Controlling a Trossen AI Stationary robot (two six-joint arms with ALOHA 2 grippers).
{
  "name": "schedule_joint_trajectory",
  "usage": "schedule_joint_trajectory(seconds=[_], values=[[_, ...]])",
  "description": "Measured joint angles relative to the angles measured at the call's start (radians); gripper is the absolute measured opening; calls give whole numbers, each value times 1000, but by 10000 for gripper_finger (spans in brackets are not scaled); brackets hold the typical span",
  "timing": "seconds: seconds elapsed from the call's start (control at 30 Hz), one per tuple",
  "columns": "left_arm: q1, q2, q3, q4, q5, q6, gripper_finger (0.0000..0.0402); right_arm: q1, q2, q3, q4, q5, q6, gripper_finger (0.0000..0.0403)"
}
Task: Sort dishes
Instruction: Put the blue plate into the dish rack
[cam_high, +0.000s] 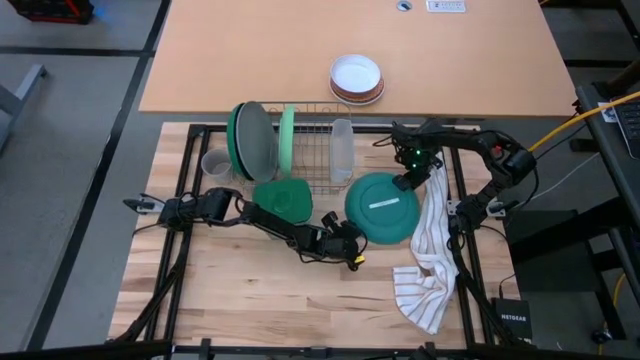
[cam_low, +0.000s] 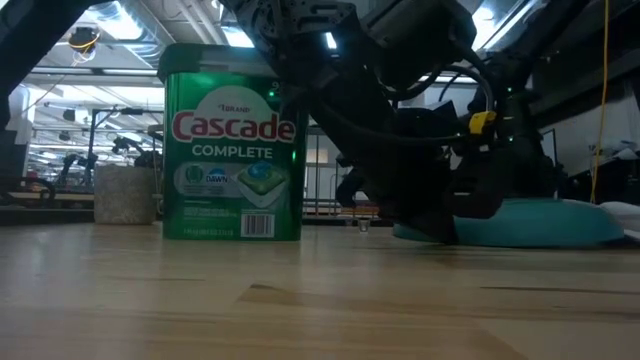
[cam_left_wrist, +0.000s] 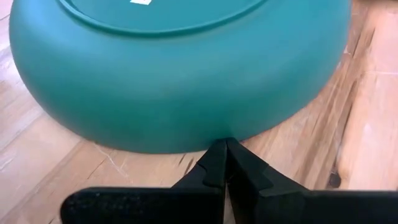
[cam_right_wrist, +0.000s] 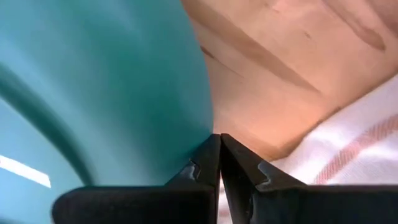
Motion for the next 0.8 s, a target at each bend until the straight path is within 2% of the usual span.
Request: schedule_joint_trajectory(seconds=[0.8], values=[[-19,-1,1,-38,0,-3,1,2,-61,202,-349,-70,-29,19]])
